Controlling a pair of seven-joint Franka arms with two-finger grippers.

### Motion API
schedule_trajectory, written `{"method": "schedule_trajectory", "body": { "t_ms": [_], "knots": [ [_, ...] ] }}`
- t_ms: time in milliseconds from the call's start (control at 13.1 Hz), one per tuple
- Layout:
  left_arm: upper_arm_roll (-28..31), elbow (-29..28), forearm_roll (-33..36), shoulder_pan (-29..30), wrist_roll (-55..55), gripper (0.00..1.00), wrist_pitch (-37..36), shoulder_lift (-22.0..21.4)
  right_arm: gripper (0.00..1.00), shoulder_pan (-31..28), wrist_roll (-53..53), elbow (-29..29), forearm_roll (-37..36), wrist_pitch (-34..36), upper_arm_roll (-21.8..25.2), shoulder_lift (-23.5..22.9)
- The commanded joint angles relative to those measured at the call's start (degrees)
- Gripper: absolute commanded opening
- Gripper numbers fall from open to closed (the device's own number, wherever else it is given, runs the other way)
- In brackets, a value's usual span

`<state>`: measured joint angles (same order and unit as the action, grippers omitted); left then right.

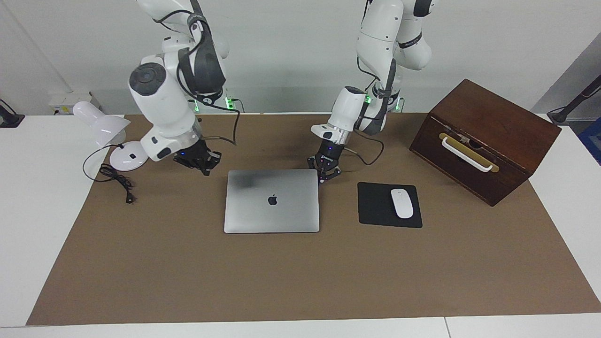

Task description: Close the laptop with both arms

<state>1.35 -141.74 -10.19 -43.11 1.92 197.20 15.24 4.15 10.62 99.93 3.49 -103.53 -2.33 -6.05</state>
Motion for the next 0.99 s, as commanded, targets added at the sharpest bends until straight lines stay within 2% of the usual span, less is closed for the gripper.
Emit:
{"method": "schedule_trajectory", "body": {
  "t_ms": [0, 153, 305, 382, 611, 764, 840, 916],
  "knots": [
    [0.05, -2.05, 0.09, 0.57, 1.42, 0.00, -8.38, -6.08, 0.00, -4.06, -8.92, 0.09, -1.63, 1.05, -0.48, 2.70],
    [0.05, -3.01, 0.00, 0.57, 1.60, 0.00, -13.48, -10.21, 0.00, -4.51, -11.76, -0.87, -4.53, 1.05, -0.48, 4.11],
    [0.23, -3.63, 0.00, 0.83, 1.78, 0.00, -21.63, -15.31, 0.00, -5.03, -14.56, -2.10, -6.56, 1.14, -0.48, 5.08],
    [0.23, -3.64, 0.00, 1.53, 1.69, 0.00, -26.46, -17.86, 0.12, -5.64, -15.80, -2.98, -6.57, 1.05, -0.48, 5.08],
    [0.32, -3.29, 0.00, 2.68, 1.95, 0.00, -38.25, -23.58, 0.57, -7.05, -16.51, -3.69, -6.22, 0.79, -0.39, 5.17],
    [0.75, -2.76, 0.00, 3.64, 1.78, 0.00, -46.42, -27.27, 0.93, -6.88, -16.42, -3.69, -5.69, 0.87, 0.31, 5.52],
    [0.76, -1.36, 0.00, 5.30, 1.43, 0.00, -52.55, -29.29, 1.00, -6.88, -16.34, -3.69, -5.51, 0.96, 0.31, 5.61],
    [0.84, 0.74, 0.00, 6.62, 0.99, 0.00, -59.75, -30.87, 1.00, -6.88, -15.99, -3.69, -5.42, 1.05, 0.31, 5.78]
  ]
}}
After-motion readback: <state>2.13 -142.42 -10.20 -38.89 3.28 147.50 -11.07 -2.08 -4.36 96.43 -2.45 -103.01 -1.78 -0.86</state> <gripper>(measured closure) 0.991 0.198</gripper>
